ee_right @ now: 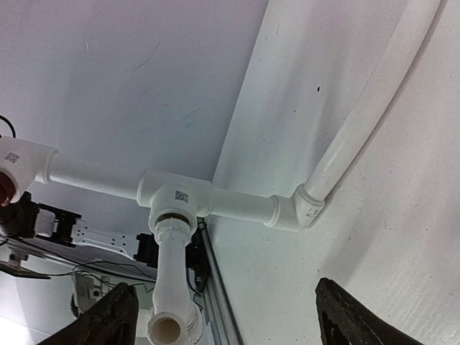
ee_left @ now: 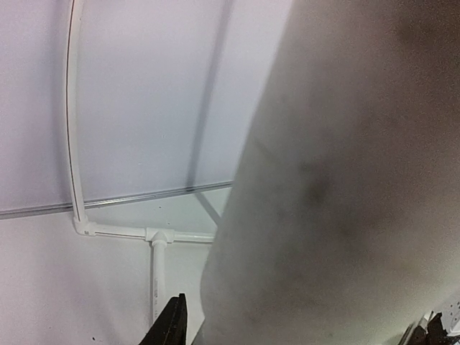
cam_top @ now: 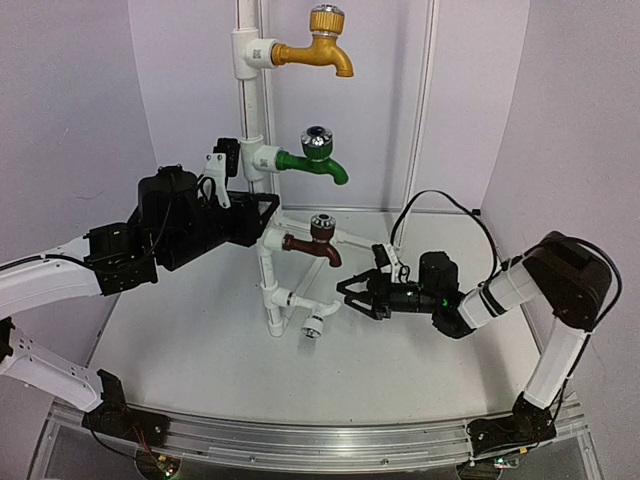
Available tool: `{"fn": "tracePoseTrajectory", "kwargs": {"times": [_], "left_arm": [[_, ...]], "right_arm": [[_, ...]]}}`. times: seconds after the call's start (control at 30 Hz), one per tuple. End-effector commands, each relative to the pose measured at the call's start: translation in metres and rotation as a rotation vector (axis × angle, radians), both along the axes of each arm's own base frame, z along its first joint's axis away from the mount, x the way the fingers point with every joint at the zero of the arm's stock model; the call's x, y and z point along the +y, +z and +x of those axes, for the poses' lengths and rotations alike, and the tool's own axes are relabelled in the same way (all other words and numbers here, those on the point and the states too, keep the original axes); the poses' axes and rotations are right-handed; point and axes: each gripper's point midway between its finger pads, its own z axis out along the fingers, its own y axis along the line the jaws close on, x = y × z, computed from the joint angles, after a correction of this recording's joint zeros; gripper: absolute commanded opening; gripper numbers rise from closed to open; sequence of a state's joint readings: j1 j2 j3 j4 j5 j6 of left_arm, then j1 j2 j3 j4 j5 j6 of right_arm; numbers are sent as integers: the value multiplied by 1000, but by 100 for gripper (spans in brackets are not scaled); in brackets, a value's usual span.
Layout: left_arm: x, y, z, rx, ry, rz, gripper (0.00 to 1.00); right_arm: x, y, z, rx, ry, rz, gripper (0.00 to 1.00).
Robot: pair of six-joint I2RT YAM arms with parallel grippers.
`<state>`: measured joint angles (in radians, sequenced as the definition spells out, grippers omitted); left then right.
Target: Install the water faucets
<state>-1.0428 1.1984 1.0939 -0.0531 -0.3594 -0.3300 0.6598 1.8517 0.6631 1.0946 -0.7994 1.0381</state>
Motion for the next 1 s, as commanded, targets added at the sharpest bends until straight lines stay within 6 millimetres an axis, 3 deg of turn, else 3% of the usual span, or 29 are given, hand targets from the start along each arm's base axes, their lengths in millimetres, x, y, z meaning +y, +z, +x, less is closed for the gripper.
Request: {"fn": "tracePoseTrajectory", "kwargs": {"times": [0.0, 0.1, 0.2, 0.33, 0.53, 0.67, 0.97], "left_arm": [[-15, -47, -25, 289, -88, -29, 0], [-15, -48, -25, 289, -87, -28, 0], [-15, -48, -25, 288, -86, -25, 0], [-14, -51, -24, 289, -78, -19, 0], [-16, -50, -24, 291, -82, -22, 0], [-14, -50, -24, 292, -82, -26, 0], [-12, -47, -25, 288, -80, -29, 0]], "right_arm": [[-24, 13, 6, -424, -72, -240, 90], [-36, 35, -7, -707, -67, -294, 92], [-39, 52, -41, -1109, -9, -320, 94], [-30, 57, -63, -1459, 69, -372, 96], [-3, 55, -72, -1753, 140, -423, 98], [17, 40, -72, -1899, 188, -496, 98], [42, 47, -56, -2097, -7, -647, 93]]}}
